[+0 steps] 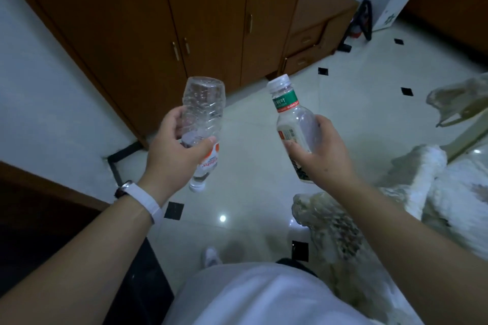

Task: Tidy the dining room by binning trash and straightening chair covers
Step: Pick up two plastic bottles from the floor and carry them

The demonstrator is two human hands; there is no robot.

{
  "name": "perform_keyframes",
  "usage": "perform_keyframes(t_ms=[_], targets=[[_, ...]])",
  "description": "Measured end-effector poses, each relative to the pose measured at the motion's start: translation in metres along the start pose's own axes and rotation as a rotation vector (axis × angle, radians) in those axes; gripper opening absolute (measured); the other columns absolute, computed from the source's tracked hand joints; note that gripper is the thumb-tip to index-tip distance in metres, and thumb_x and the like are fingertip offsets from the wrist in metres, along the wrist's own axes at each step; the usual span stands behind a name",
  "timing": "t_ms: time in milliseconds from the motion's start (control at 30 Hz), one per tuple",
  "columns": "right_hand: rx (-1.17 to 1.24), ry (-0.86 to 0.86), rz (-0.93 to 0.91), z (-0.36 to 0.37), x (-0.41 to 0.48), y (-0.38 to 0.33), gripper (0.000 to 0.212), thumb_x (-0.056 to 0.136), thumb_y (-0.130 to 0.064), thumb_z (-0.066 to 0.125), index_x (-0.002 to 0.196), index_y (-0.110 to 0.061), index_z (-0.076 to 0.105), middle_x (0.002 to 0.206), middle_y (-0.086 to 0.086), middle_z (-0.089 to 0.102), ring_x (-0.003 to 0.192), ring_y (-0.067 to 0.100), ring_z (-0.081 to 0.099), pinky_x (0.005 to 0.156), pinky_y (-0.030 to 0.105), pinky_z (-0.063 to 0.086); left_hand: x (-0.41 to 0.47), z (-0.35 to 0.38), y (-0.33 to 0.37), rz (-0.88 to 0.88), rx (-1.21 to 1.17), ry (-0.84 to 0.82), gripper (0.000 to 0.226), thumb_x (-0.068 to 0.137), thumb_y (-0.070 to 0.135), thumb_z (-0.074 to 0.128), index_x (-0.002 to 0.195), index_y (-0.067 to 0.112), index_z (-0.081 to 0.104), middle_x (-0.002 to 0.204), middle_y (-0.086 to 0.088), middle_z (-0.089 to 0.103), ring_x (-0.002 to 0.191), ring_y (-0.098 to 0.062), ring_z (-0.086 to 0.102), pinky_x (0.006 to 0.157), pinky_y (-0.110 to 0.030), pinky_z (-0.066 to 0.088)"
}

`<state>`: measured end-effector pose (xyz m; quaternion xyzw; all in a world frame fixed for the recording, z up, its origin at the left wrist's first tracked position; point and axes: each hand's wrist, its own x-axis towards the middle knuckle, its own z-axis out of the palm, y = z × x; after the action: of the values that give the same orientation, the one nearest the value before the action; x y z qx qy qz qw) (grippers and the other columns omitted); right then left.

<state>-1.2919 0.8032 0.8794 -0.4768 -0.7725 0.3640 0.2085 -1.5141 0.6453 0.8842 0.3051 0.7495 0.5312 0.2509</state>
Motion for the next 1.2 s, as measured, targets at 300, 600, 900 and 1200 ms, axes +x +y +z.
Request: perform_keyframes(t_ms=[300, 600, 900, 1200], targets=[[0.018, 0.081, 0.054, 0.023, 0.059, -0.031, 0.046, 0.082, -0.047, 0.073, 0.114, -0.04, 0.041, 0.099, -0.018, 0.055, 0.082, -0.001, 0.058, 0.051, 0.011, 0.039, 0.089, -0.01, -0.004, -0.01, -0.029, -0.08, 0.065, 0.08, 0.02, 0.08, 0.134, 0.034, 0.046, 0.118, 0.022, 0.06, 0.103, 0.007, 0.06, 0.091, -0.029, 0.053], [0.104, 0.09, 0.072, 0.034, 0.159, -0.01, 0.049, 0.082, -0.044, 0.074, 0.118, -0.036, 0.041, 0.105, -0.012, 0.055, 0.092, 0.006, 0.058, 0.061, 0.014, 0.041, 0.194, 0.027, 0.008, -0.014, 0.023, -0.151, 0.06, 0.08, 0.021, 0.081, 0.127, 0.039, 0.048, 0.118, 0.021, 0.062, 0.104, 0.002, 0.063, 0.085, -0.026, 0.054], [0.195, 0.085, 0.089, -0.013, 0.301, 0.021, 0.048, 0.083, -0.038, 0.075, 0.116, -0.037, 0.041, 0.101, -0.015, 0.052, 0.089, -0.001, 0.055, 0.056, 0.003, 0.04, 0.33, 0.128, 0.066, 0.043, 0.112, -0.197, 0.06, 0.08, 0.02, 0.081, 0.124, 0.041, 0.048, 0.11, 0.027, 0.062, 0.096, 0.013, 0.061, 0.08, -0.021, 0.054], [0.234, 0.312, 0.205, -0.105, 0.371, 0.07, 0.041, 0.082, -0.038, 0.074, 0.109, -0.037, 0.043, 0.099, -0.008, 0.058, 0.075, -0.002, 0.06, 0.051, 0.011, 0.045, 0.41, 0.267, 0.133, 0.219, 0.099, -0.415, 0.059, 0.078, 0.017, 0.083, 0.119, 0.042, 0.05, 0.104, 0.033, 0.065, 0.096, 0.008, 0.064, 0.08, -0.016, 0.055]])
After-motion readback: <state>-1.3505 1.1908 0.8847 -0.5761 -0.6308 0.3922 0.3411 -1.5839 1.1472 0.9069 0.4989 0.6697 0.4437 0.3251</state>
